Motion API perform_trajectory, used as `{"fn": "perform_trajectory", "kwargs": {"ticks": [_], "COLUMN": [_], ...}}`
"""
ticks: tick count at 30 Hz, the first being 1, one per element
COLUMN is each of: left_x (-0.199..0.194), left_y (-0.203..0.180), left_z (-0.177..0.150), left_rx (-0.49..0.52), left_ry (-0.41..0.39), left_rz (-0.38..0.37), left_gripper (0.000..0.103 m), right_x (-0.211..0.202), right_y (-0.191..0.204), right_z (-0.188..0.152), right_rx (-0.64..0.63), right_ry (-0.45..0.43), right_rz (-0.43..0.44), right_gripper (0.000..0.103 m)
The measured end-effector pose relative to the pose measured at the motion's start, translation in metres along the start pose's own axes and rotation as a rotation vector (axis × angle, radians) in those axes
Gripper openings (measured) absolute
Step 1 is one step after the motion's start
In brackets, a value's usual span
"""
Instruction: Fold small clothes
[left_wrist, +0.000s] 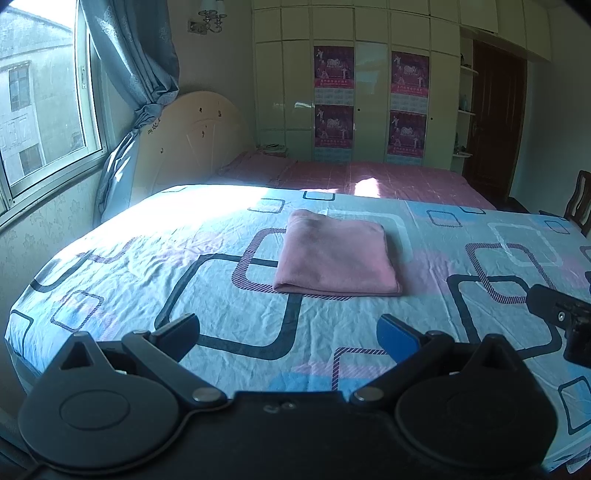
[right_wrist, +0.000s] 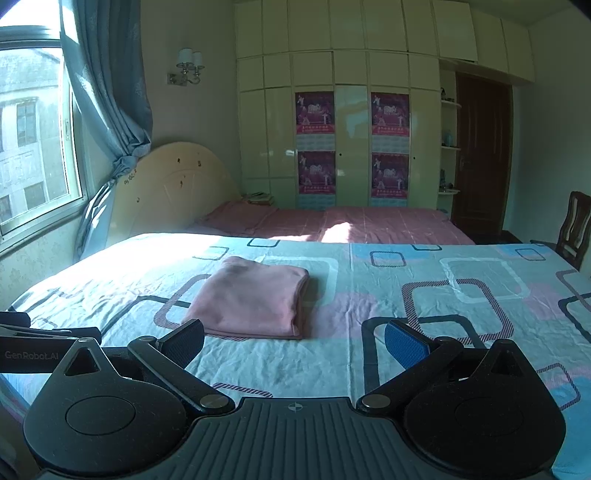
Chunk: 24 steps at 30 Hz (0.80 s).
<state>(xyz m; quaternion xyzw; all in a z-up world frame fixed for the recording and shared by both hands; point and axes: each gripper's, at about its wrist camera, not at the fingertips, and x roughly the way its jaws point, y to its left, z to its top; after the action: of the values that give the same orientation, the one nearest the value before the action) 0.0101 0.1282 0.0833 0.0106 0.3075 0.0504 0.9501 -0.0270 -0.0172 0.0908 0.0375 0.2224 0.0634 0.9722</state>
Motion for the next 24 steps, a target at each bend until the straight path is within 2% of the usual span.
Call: {"fn": "perform_trajectory", "kwargs": {"ticks": [18,24], "left_x": [0.005,0.012], "left_y": [0.0,-0.003], "left_z": [0.0,0.001], "left_rx": [-0.004,0.009], "left_ry": [0.013,0.025], "left_rz": [0.0,-0.022], "left_gripper": [0.102,0.102], "right_x": [0.004,0.011], "right_y": [-0.002,-0.004], "right_z": [0.001,0.0], "right_rx": [-0.005,-0.002], "right_ry": [0.01,0.023], "right_rz": [0.007,0.005], "right_gripper": [0.103,0.103]}}
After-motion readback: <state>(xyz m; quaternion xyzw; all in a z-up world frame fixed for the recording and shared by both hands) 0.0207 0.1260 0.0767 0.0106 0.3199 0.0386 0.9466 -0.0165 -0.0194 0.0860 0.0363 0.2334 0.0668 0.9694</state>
